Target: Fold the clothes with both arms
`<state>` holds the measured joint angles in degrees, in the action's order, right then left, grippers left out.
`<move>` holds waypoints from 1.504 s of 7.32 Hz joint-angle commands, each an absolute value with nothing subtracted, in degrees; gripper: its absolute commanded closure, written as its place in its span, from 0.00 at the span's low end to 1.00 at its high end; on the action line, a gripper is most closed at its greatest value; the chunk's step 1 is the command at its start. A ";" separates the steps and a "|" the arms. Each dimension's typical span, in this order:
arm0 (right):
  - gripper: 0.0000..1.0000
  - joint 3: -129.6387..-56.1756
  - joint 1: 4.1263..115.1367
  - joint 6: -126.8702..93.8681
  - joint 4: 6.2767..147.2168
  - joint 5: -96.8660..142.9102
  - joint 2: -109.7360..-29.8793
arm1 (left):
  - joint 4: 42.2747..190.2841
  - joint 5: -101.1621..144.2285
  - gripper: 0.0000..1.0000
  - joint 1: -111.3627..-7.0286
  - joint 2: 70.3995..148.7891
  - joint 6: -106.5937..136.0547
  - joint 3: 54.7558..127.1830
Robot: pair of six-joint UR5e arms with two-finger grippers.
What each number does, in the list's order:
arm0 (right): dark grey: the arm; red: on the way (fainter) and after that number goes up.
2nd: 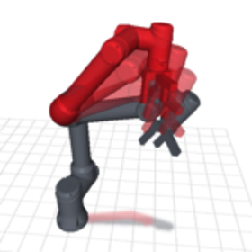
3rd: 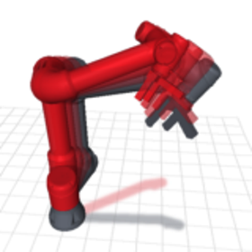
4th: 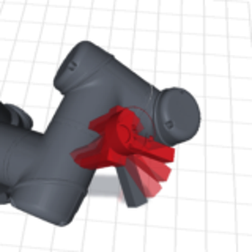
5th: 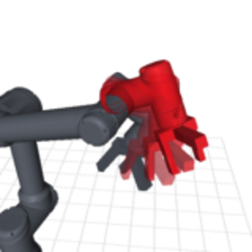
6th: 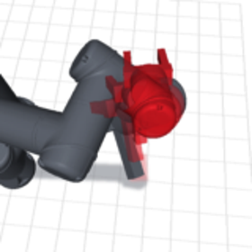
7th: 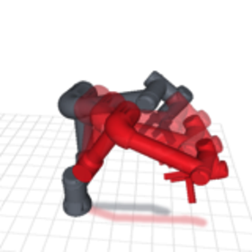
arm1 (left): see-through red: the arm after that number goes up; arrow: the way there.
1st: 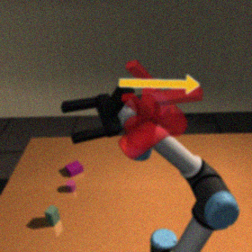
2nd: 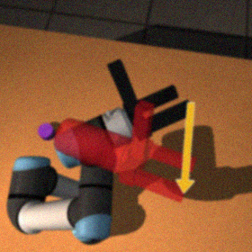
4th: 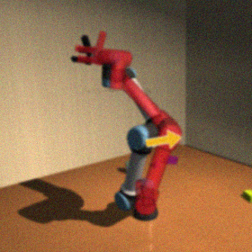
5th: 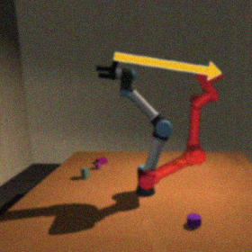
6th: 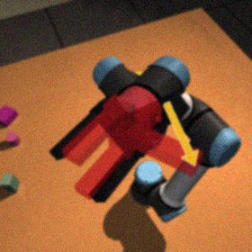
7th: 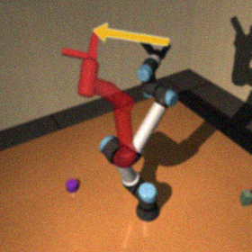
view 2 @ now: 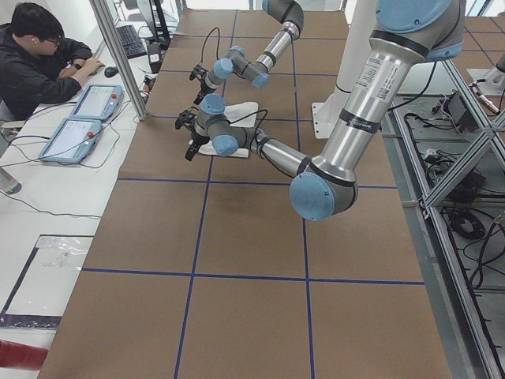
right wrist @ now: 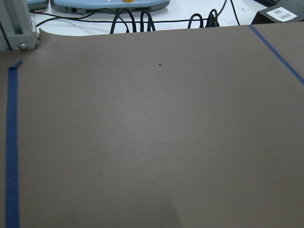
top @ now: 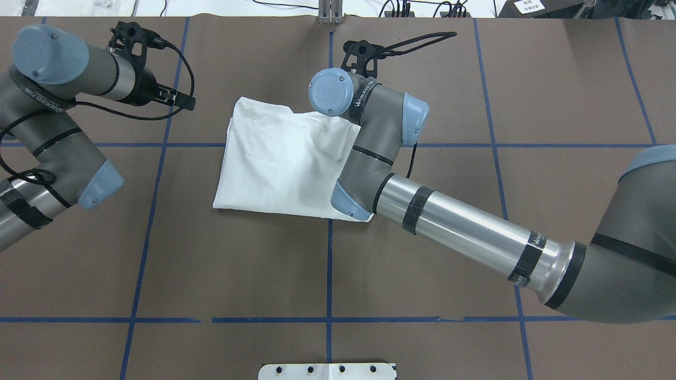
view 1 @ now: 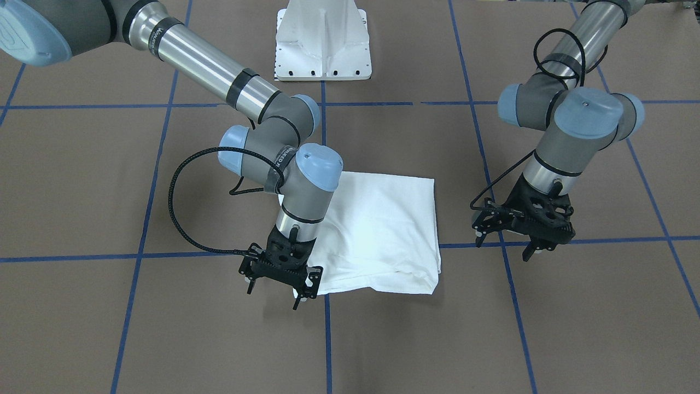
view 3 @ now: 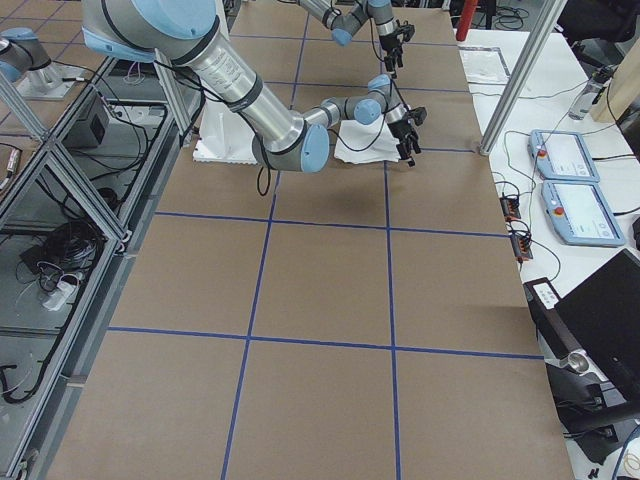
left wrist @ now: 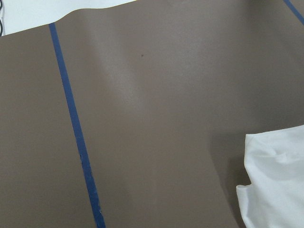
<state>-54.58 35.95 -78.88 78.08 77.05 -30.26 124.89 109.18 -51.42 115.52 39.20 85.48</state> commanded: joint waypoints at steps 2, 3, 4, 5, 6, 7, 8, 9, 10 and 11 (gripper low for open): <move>0.00 -64.47 42.34 -70.53 82.41 98.20 -31.37 | 124.20 109.25 0.00 -51.50 115.40 39.11 86.83; 0.00 -70.60 44.28 -66.75 86.27 102.00 -34.51 | 124.02 110.55 0.00 -51.68 113.83 38.50 88.40; 0.00 -78.49 46.47 -61.66 89.70 105.00 -39.94 | 123.93 113.00 0.00 -53.59 112.08 37.97 90.07; 0.00 -87.10 49.63 -54.04 93.74 108.25 -46.17 | 123.84 115.46 0.00 -56.57 107.80 32.23 93.13; 0.00 -93.54 53.23 -47.61 97.69 111.50 -51.19 | 121.92 117.75 0.00 -60.95 104.36 25.29 95.69; 0.00 -98.56 57.00 -39.37 100.17 114.84 -56.03 | 117.38 119.25 0.00 -66.04 101.72 17.74 98.67; 0.00 -101.66 61.48 -31.02 100.37 119.14 -61.47 | 111.24 119.70 0.00 -71.49 99.95 7.31 100.70; 0.00 -102.21 66.05 -21.89 99.94 122.75 -66.83 | 106.31 119.79 0.00 -77.29 99.50 -2.80 100.90; 0.00 -102.13 71.49 -10.75 100.28 124.52 -71.50 | 102.52 120.93 0.00 -83.17 98.27 -9.86 100.64; 0.00 -101.87 76.94 -3.94 100.37 127.67 -76.33 | 100.13 126.16 0.00 -86.97 96.35 -10.71 100.03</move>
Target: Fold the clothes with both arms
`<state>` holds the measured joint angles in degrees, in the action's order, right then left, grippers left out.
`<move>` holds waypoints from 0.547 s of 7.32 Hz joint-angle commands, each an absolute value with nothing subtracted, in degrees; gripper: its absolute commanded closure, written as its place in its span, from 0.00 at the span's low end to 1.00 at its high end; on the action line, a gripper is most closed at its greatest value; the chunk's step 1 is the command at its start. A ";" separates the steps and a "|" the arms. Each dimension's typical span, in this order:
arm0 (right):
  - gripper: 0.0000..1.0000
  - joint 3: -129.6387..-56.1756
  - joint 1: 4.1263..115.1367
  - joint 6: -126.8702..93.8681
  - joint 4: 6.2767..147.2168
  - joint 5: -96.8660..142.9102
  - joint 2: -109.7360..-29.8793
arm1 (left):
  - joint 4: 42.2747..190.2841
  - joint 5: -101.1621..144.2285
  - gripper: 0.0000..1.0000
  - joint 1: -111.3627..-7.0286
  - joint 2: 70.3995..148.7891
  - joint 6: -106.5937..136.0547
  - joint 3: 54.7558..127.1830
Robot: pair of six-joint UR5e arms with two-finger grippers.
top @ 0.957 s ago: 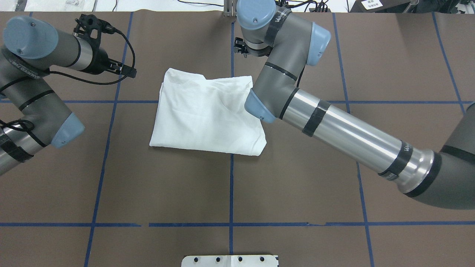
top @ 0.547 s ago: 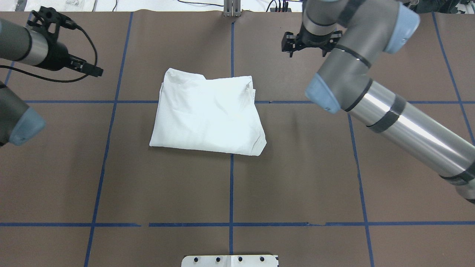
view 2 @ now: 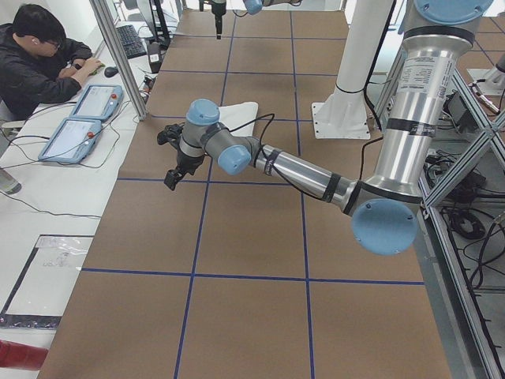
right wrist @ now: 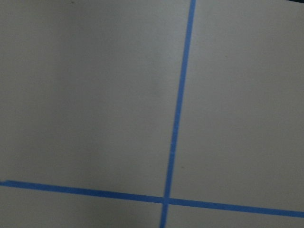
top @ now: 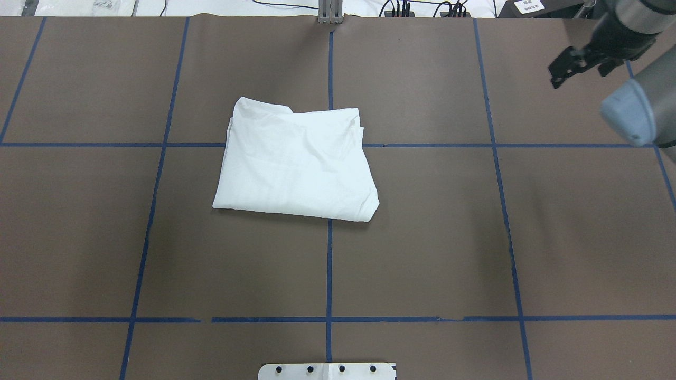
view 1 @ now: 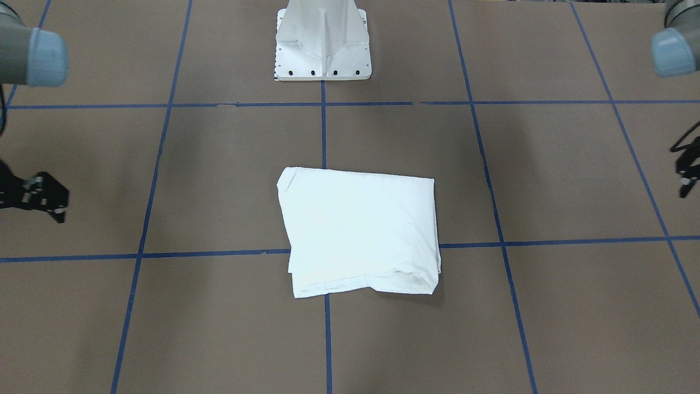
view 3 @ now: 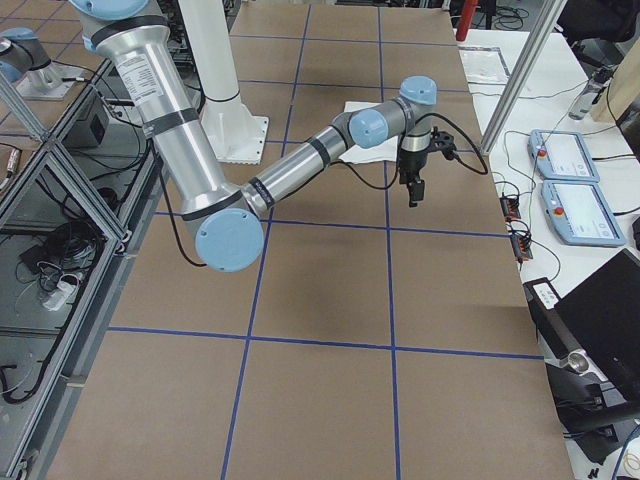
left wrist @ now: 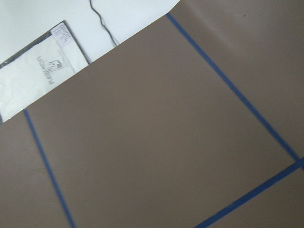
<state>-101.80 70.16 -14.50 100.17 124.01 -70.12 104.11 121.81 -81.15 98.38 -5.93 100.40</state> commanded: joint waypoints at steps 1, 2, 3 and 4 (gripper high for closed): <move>0.00 -101.87 81.43 -0.91 99.50 129.79 -83.25 | 100.46 126.91 0.00 -88.40 91.98 -10.72 100.63; 0.00 -101.87 85.04 1.47 99.41 129.38 -89.50 | 100.55 126.83 0.00 -88.50 89.32 -10.64 99.94; 0.00 -101.08 89.69 2.71 99.40 129.72 -92.78 | 100.72 126.74 0.00 -89.29 88.34 -10.63 98.02; 0.00 -102.03 93.83 8.73 99.40 131.03 -95.42 | 99.77 127.17 0.00 -92.69 87.98 -10.55 97.22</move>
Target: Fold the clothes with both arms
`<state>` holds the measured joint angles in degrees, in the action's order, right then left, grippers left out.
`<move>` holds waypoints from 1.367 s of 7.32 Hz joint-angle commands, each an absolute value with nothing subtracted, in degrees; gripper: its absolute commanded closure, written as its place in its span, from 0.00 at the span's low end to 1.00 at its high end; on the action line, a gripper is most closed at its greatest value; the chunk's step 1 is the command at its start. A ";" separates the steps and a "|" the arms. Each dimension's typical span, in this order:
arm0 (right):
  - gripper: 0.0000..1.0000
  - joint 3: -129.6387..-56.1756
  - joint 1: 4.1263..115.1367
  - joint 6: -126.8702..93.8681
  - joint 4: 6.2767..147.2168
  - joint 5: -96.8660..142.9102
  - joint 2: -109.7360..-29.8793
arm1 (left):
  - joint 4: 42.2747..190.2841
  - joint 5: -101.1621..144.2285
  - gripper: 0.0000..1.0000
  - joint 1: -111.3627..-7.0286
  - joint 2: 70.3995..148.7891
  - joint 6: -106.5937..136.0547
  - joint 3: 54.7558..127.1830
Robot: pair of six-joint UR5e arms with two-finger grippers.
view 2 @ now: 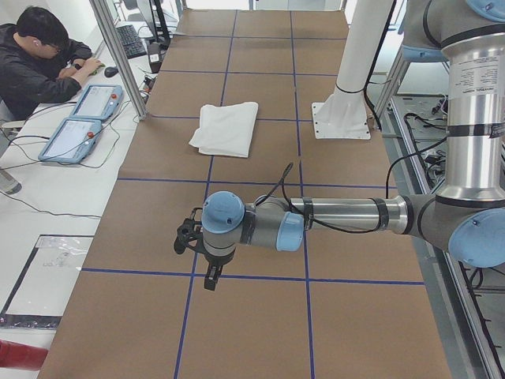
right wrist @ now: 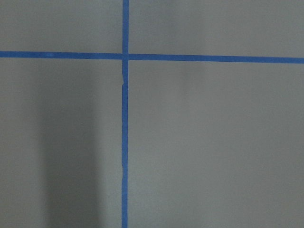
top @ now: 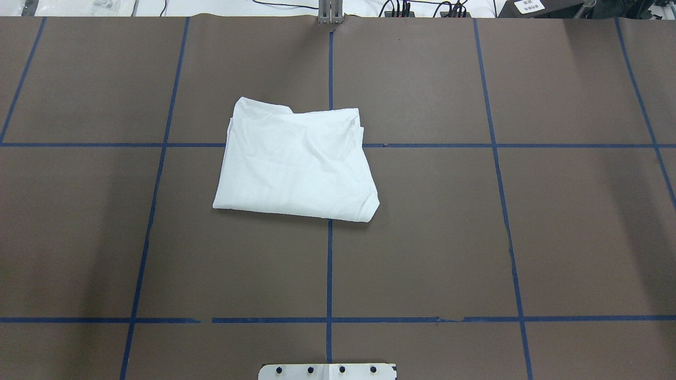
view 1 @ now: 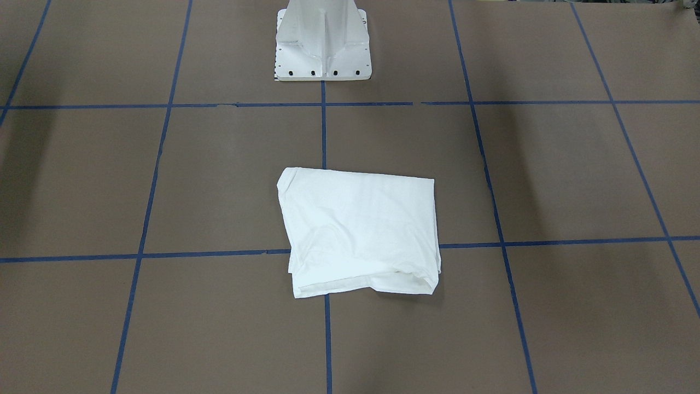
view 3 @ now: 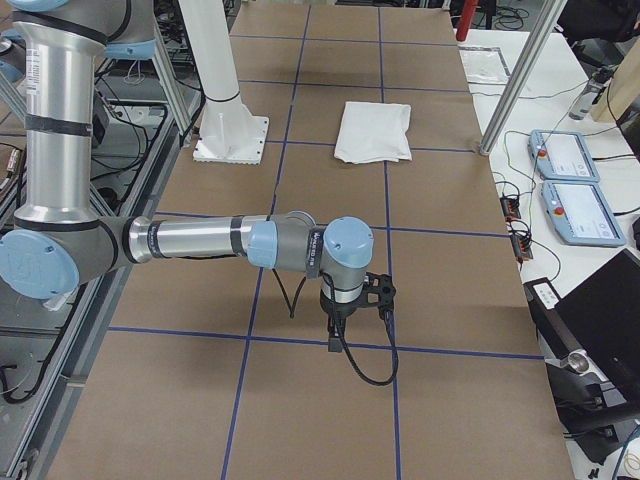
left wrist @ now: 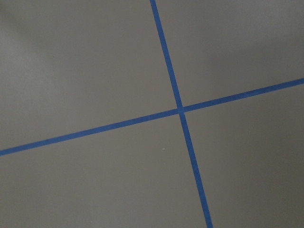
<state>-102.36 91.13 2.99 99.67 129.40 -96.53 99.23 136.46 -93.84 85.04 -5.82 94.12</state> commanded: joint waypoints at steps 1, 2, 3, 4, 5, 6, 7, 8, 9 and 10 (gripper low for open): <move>0.00 -102.22 89.21 2.55 98.96 129.37 -96.68 | 99.14 136.76 0.00 -93.78 84.73 -4.39 94.40; 0.00 -102.13 89.12 2.29 99.05 129.64 -96.77 | 99.05 136.84 0.00 -93.87 84.73 -4.39 94.22; 0.00 -101.17 89.12 2.37 99.05 129.73 -96.77 | 99.05 136.76 0.00 -93.78 84.73 -4.22 93.87; 0.00 -101.08 89.12 2.37 98.97 129.81 -96.77 | 98.53 136.76 0.00 -93.78 84.55 -4.22 94.22; 0.00 -101.07 89.12 2.37 98.70 129.81 -96.77 | 94.00 136.24 0.00 -93.61 84.90 -4.31 95.61; 0.00 -101.07 89.12 2.37 98.61 129.81 -96.77 | 93.17 136.14 0.00 -93.52 84.47 -4.83 96.84; 0.00 -101.07 89.12 2.37 98.61 129.81 -96.77 | 93.08 136.14 0.00 -93.52 84.29 -4.83 96.68; 0.00 -101.07 89.12 2.29 98.61 129.73 -96.68 | 93.16 136.23 0.00 -93.43 84.29 -4.66 96.24; 0.00 -101.07 89.12 2.29 98.61 129.81 -96.68 | 93.25 136.23 0.00 -93.43 84.55 -4.66 96.68; 0.00 -101.07 89.12 2.29 98.61 129.81 -96.68 | 93.34 136.14 0.00 -93.43 84.64 -4.66 96.68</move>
<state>-101.08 89.12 2.30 98.62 129.79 -96.69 93.27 136.20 -93.45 84.49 -4.68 96.57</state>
